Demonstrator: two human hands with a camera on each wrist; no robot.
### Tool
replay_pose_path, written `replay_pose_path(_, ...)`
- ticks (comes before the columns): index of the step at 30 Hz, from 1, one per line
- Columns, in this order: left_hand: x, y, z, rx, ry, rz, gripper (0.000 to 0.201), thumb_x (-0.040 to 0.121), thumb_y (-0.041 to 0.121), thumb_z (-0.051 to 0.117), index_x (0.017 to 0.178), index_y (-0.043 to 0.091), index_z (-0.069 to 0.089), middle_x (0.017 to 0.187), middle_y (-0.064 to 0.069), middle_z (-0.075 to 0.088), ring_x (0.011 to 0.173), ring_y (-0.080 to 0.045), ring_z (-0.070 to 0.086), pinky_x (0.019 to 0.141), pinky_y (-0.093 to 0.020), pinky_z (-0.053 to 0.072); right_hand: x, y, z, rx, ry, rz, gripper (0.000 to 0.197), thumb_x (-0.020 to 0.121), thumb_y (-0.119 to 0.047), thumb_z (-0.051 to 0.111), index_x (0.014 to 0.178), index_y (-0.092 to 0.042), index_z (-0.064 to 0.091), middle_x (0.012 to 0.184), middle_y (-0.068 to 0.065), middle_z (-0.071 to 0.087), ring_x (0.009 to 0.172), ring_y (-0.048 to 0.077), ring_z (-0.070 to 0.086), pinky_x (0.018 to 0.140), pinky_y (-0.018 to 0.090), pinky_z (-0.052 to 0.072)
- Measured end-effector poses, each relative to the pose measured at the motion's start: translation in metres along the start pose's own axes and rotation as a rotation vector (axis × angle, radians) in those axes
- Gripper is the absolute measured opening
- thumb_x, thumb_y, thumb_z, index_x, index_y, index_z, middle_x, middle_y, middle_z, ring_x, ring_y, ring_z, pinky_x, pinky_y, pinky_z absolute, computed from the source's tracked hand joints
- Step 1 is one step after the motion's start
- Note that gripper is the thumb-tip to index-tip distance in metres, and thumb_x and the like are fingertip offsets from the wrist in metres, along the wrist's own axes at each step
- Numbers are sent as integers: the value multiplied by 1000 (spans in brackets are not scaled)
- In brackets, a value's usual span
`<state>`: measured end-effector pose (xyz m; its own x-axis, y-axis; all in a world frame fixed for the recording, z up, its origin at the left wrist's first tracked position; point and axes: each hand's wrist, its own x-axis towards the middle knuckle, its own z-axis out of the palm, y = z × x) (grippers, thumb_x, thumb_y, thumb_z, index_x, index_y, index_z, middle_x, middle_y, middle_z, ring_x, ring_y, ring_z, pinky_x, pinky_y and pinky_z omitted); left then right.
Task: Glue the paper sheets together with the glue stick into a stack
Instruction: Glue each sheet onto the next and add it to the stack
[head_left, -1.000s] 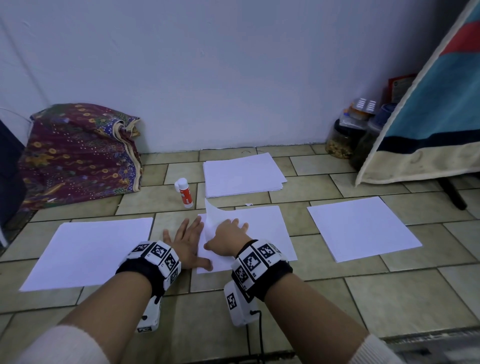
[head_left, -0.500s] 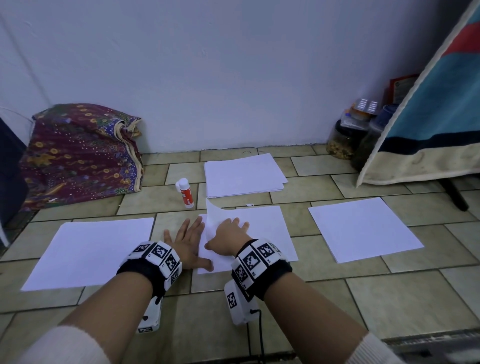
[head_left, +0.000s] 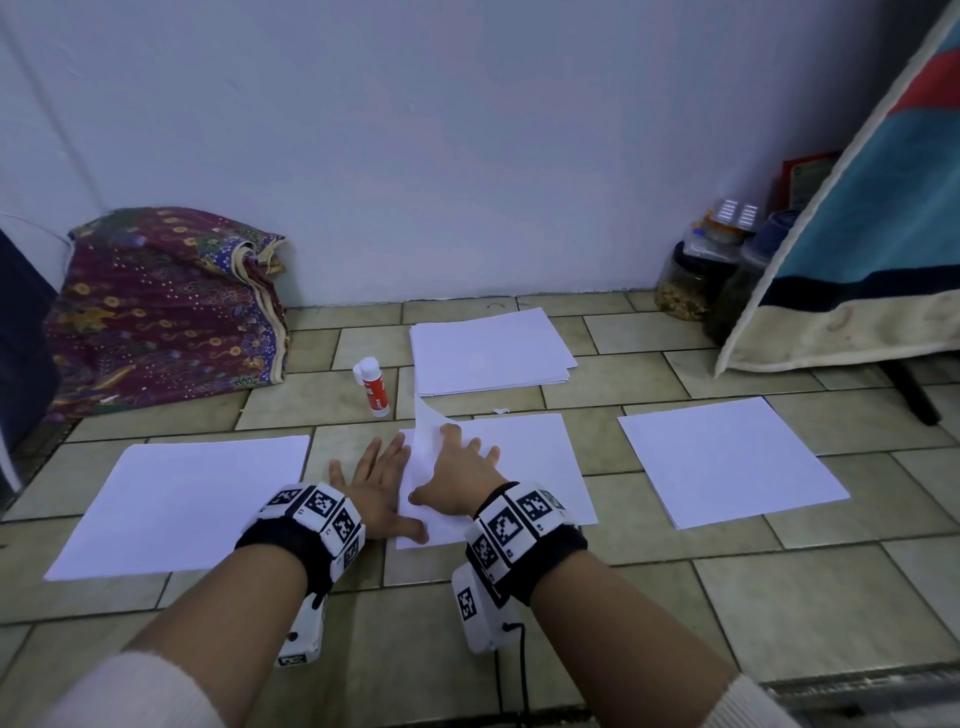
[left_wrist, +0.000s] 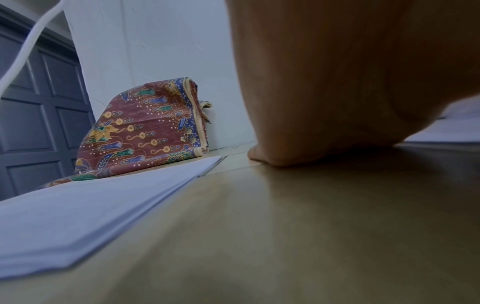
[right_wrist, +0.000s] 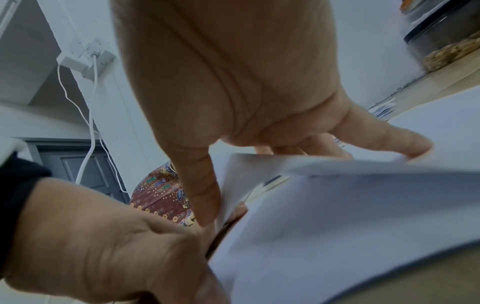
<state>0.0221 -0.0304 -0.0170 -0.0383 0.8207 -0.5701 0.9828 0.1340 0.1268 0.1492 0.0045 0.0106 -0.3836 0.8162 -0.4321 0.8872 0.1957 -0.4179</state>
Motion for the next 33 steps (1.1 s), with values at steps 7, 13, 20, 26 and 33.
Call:
replay_pose_path(7,-2,0,-1,-30,2,-18,121,80,56,66,149,13,-23,152,-3,-37,142,-17,-30,113,-58,-11,8,3,1,-113,-101,23,72,87,-41,60,147,-16,28,153,23,21,145,38,-1,114,60,4)
replay_pose_path(13,-1,1,-2,-10,-9,-27,121,80,58,64,148,10,-24,153,-3,-36,142,-17,-29,113,-59,-9,15,6,7,-120,-113,32,67,87,-39,59,146,-21,32,154,26,14,145,40,-2,112,64,9)
replay_pose_path(20,-1,0,-2,-3,-4,-25,120,81,59,63,149,10,-23,154,-3,-34,143,-17,-28,114,-59,-8,19,7,9,-135,-115,15,71,83,-42,61,145,-21,34,153,24,22,145,39,1,112,65,10)
replay_pose_path(26,2,-1,-1,14,7,-26,121,80,60,63,149,10,-23,154,-3,-33,143,-17,-28,113,-60,-8,14,6,4,-175,-88,-30,69,85,-42,61,143,-15,37,148,19,35,143,34,11,115,58,7)
replay_pose_path(33,-5,-8,-8,31,-56,42,142,68,58,77,143,8,-34,149,-5,-42,140,-19,-33,114,-59,-9,8,3,-4,-214,-119,-30,58,100,-46,33,146,-9,35,153,16,31,145,34,10,117,52,5)
